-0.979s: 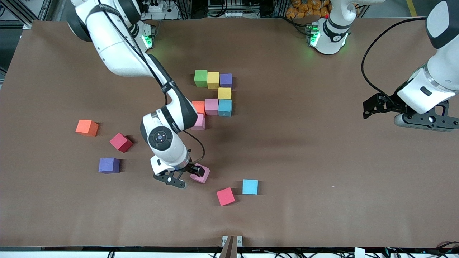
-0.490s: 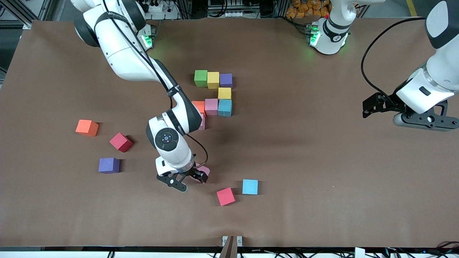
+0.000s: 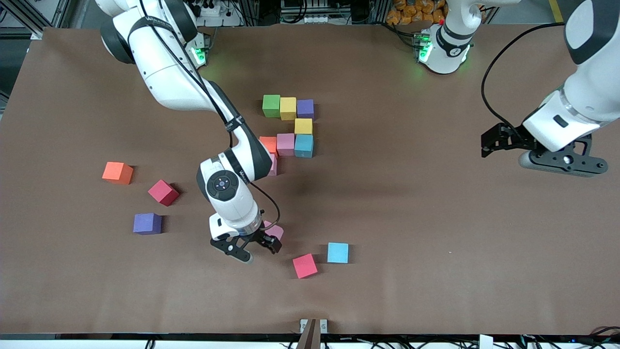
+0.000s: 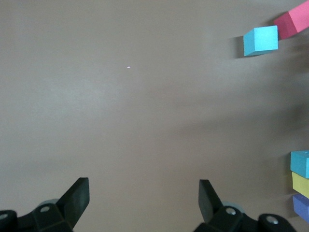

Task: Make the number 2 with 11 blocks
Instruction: 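Move the right gripper to the pink cube near the red cube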

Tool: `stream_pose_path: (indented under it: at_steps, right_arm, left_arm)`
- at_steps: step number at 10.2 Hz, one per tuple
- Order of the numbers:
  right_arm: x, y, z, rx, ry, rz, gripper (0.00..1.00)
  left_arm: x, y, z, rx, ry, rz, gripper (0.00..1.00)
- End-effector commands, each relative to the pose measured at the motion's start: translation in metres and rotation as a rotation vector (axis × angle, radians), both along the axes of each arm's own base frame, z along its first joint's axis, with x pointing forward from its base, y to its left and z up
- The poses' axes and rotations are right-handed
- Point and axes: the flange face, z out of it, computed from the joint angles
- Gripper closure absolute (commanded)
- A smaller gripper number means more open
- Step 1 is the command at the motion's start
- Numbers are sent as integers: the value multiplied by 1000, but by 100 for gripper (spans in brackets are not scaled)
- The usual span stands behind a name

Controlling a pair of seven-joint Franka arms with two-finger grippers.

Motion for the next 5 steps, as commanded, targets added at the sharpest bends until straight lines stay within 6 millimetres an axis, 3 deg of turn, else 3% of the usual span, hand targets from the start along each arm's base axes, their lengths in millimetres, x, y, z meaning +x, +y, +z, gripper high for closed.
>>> stream_pose_path:
  at_steps: [1, 2, 5]
  right_arm:
    - [-1, 9, -7, -16, -22, 58, 0]
    - [-5, 18, -6, -15, -22, 67, 0]
    - [-13, 25, -14, -38, -8, 88, 0]
  left_arm:
    - [-1, -18, -6, 50, 4, -3, 0]
    - [1, -26, -13, 39, 13, -3, 0]
    - [10, -85, -26, 9, -16, -121, 0]
